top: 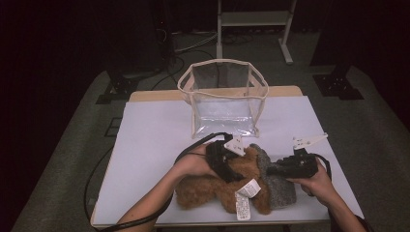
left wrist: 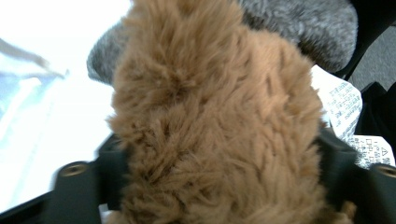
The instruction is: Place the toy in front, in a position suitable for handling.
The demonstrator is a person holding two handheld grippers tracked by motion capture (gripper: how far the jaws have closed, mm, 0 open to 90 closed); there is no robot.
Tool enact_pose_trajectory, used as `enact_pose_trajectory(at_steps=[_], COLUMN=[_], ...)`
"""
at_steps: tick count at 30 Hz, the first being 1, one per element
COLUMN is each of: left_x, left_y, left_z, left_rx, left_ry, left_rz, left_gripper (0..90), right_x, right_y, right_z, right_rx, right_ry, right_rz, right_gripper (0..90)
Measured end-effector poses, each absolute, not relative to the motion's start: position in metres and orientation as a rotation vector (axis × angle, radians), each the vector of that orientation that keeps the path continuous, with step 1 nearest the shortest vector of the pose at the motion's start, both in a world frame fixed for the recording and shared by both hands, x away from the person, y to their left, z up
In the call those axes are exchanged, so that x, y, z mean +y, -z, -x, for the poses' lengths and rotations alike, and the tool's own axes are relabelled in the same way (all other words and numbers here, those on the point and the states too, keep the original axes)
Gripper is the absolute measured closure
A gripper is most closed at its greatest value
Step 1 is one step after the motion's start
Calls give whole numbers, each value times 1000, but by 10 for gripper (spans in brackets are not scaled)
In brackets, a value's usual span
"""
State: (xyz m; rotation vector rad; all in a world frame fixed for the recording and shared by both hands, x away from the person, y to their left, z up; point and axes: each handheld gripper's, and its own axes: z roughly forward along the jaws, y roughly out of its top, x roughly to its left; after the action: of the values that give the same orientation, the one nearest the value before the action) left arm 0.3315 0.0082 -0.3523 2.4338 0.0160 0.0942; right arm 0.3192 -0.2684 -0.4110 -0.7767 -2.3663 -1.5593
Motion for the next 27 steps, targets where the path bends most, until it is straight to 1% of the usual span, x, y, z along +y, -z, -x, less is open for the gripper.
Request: enact_pose_trajectory(at_steps=[1, 2, 5, 9, 12, 14, 17, 18, 20, 24, 25, 27], left_x=[8, 7, 1, -14, -27, -37, -57, -58, -55, -26, -15, 9], left_y=[351, 349, 343, 333, 329, 334, 348, 349, 347, 341, 340, 341], left_z=[-332, -332, -334, -342, -346, -349, -347, -346, -344, -341, -340, -339], left_rx=[10, -5, -27, -50, -64, -74, -123, -121, -114, -54, -50, 4], left_ry=[-102, -118, -167, -203, -193, -176, -123, -123, -150, -165, -179, -164], left_rz=[-2421, -2417, -2393, -2367, -2347, -2346, -2350, -2349, -2358, -2348, -2334, -2300], left_gripper=[315, 359, 377, 384, 375, 368, 318, 269, 201, 93, 75, 70], right_x=[-270, -273, -277, -291, -306, -311, -319, -315, -302, -280, -278, -278], right_y=[409, 403, 397, 380, 361, 357, 347, 339, 337, 350, 353, 358], right_z=[-320, -321, -322, -325, -323, -322, -321, -321, -323, -326, -327, -328], right_rx=[-2360, -2360, -2359, -2385, -2445, -2462, -2462, -2464, -2490, -2599, -2621, -2620], right_ry=[1568, 1588, 1607, 1646, 1659, 1658, 1712, 1742, 1731, 1620, 1598, 1589], right_rz=[780, 782, 789, 826, 846, 856, 866, 847, 811, 792, 806, 826], right_gripper=[766, 766, 766, 768, 768, 767, 768, 768, 768, 768, 768, 768])
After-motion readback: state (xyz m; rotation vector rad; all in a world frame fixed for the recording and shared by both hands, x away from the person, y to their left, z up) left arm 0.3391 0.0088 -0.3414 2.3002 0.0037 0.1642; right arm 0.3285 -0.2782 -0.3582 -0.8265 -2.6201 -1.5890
